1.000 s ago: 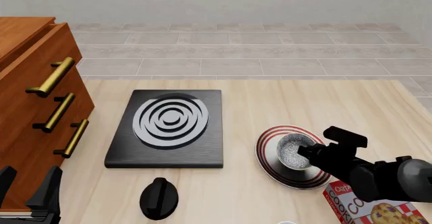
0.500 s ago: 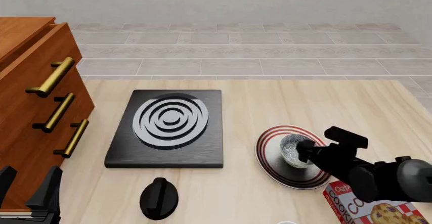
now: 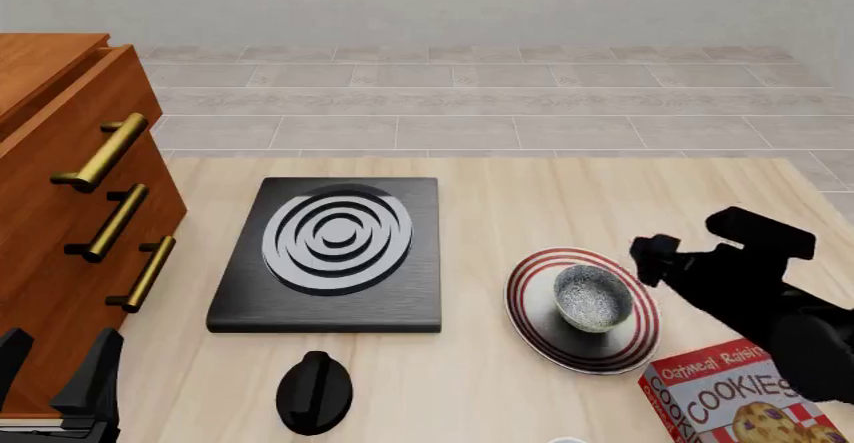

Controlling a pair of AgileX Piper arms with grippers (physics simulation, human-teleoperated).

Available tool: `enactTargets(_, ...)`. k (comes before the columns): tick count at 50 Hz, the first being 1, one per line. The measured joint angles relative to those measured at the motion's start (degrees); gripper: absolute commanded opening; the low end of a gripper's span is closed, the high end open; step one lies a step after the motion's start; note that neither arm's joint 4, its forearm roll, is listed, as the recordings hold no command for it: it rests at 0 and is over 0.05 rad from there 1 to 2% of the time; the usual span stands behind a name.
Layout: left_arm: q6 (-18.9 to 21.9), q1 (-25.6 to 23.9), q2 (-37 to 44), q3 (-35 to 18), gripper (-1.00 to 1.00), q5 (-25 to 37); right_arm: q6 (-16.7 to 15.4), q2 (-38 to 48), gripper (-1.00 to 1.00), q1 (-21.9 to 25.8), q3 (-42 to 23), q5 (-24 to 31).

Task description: Pick the akita bowl on the cookies box and place it on the plate.

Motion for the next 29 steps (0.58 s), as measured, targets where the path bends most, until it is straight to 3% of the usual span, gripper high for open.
enactTargets(15,0.0,0.0,0.0,0.0,1.00,0.0,-5.8,-24.0,1.00,0.1,-9.8,22.9)
enactTargets(29,0.0,0.0,0.0,0.0,1.00,0.0,-8.7,-37.6,1.00,1.4,-18.4,37.5)
